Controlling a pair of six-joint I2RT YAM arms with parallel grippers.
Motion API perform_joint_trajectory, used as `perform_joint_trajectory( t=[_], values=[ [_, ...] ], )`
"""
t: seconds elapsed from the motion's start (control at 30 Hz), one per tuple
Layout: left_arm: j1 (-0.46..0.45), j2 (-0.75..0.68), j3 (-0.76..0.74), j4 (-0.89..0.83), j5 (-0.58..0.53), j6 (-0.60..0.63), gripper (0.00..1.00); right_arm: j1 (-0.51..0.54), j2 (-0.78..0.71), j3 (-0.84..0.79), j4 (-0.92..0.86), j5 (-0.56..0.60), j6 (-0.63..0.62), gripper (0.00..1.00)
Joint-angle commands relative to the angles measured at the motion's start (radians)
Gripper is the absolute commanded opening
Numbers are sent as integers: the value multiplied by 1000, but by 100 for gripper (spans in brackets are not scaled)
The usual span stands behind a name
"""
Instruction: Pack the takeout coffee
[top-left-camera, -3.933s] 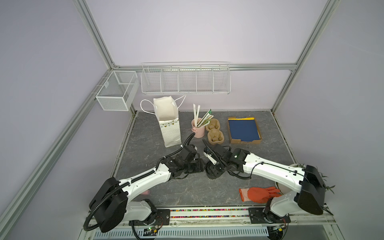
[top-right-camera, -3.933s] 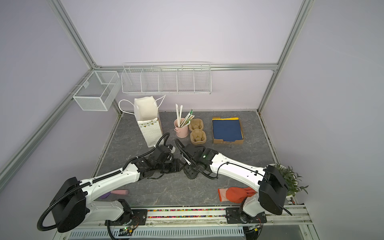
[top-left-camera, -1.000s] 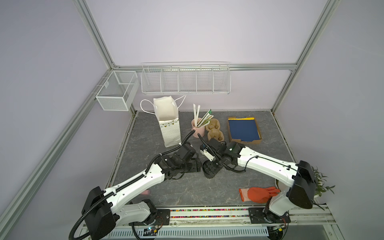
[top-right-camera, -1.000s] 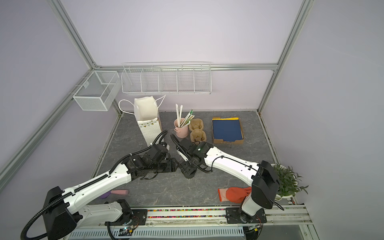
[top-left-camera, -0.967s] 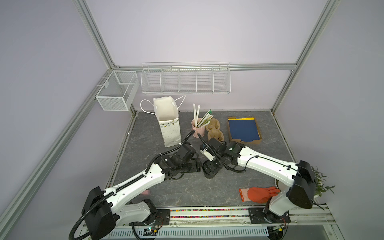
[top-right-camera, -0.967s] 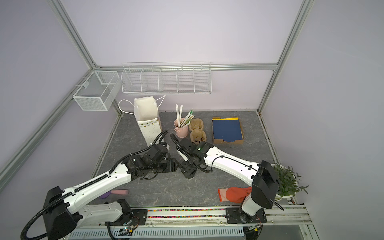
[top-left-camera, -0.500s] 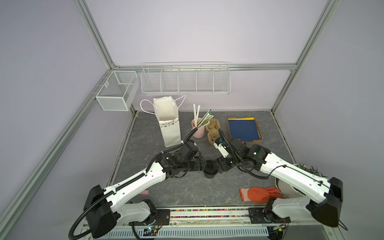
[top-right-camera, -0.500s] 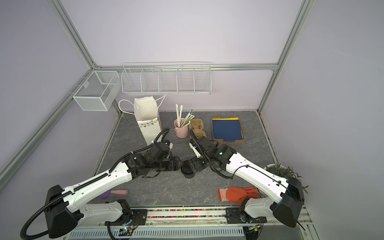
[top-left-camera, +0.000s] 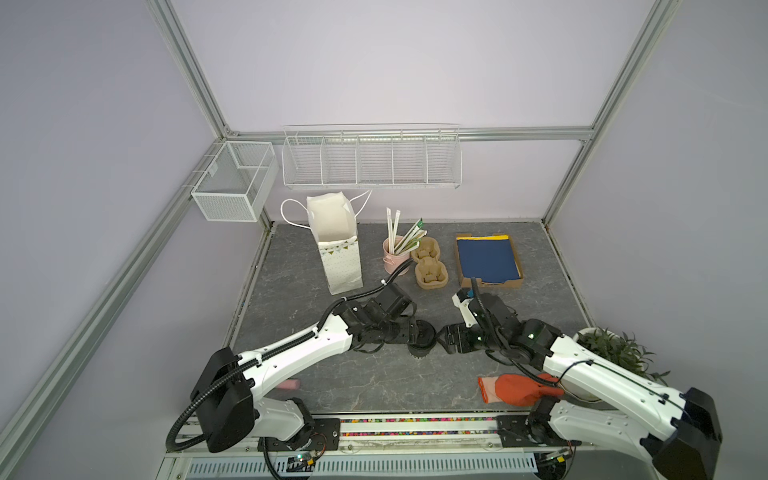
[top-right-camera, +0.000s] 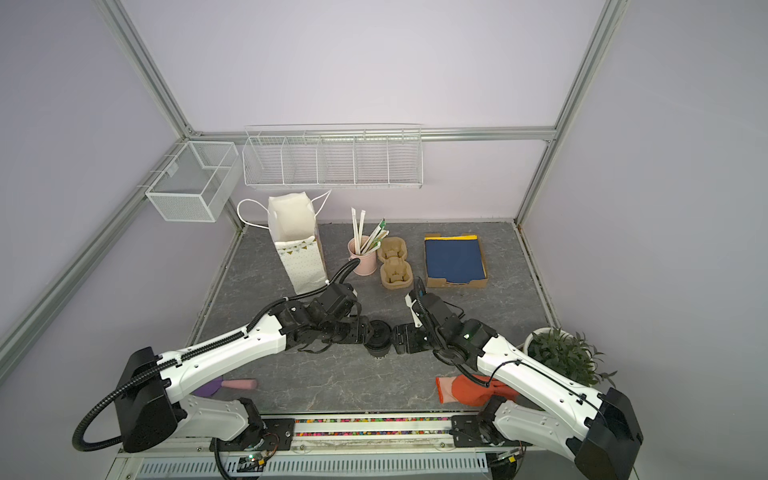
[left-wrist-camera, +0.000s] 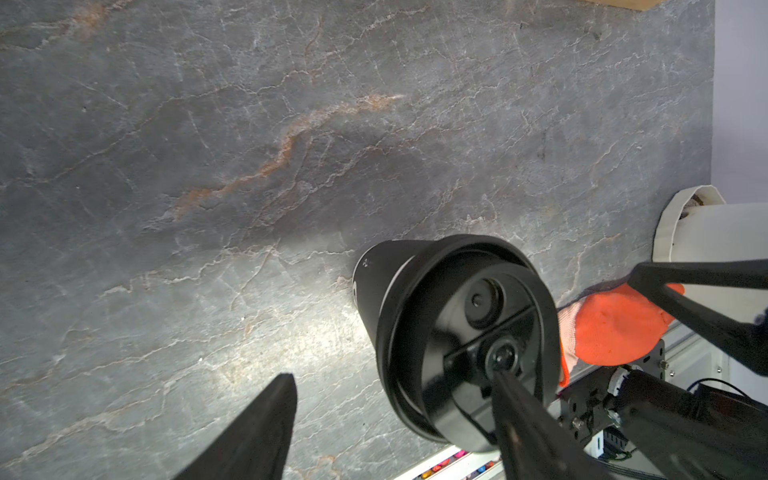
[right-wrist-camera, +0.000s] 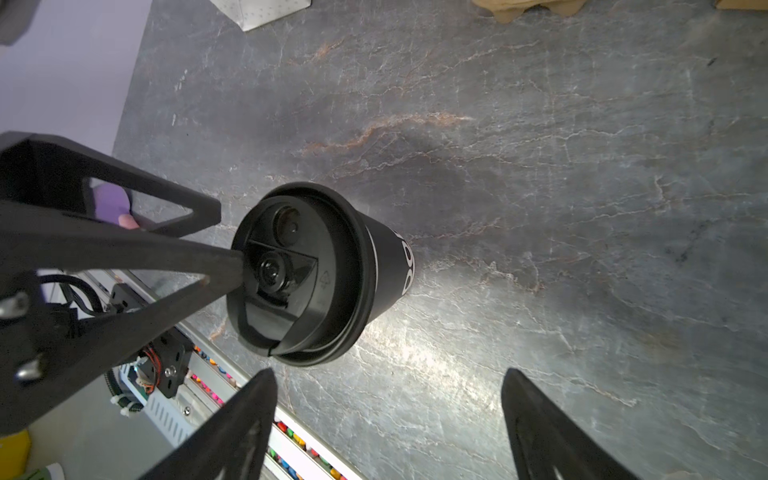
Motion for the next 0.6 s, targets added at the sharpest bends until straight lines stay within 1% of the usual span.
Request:
perform_joint_trajectory(
  t=[0.0,0.2,0.3,0.43,0.57],
  values=[
    [-3,16,-12,-5,-7,-7,75,-11,-31,-53,81,-5,82,88],
    [-3,32,-49,10,-3,-14,75,-17,-13,-101,161,-51,124,88],
    [-3,31,-72,25,2,-21,75,-22,-5,-121,196,-53,142,88],
    [-3,33,-93,37,5,-28,75,-32,-20,-134,194,-31,155,88],
    [-3,33,-105,36,4,-27,75,-46,-39,-168,208,-19,195,87]
  ],
)
